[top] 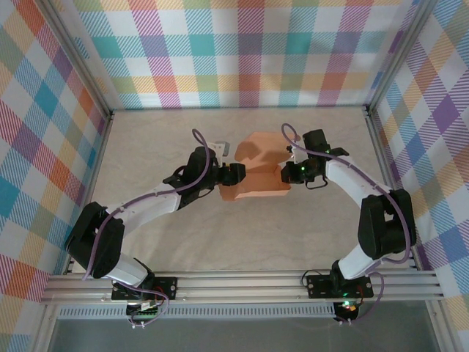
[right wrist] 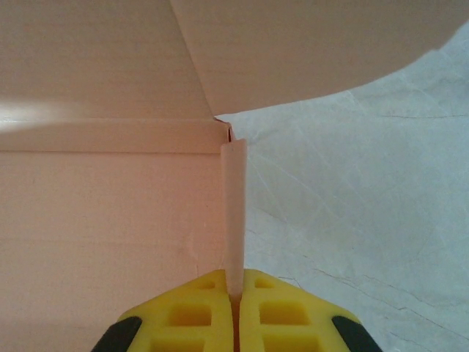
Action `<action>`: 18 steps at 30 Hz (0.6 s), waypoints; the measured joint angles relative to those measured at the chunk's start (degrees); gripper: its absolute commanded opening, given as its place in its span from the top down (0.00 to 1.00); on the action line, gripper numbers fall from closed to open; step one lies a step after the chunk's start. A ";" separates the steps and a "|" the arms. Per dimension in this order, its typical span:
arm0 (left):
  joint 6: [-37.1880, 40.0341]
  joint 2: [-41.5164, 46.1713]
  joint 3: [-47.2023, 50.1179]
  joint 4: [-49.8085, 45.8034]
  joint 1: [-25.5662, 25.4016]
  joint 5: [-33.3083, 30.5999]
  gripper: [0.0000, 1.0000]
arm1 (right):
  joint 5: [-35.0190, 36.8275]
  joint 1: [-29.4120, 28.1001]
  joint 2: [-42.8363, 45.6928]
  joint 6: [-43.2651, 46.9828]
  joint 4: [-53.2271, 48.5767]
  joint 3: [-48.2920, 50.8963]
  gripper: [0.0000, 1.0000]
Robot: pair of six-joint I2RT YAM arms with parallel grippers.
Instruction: Fold the paper box
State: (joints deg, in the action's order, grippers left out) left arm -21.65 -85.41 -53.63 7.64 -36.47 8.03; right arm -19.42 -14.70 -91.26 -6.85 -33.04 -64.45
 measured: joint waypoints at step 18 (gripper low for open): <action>0.55 -2.32 -3.04 -2.84 -0.52 6.45 0.55 | -2.49 0.07 -2.93 -1.99 -0.96 -1.57 1.00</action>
State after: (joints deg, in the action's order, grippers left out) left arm -21.10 -87.72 -56.66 4.80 -36.99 14.48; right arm -21.91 -14.63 -94.19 -8.84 -34.00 -66.02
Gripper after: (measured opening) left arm 0.450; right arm 0.065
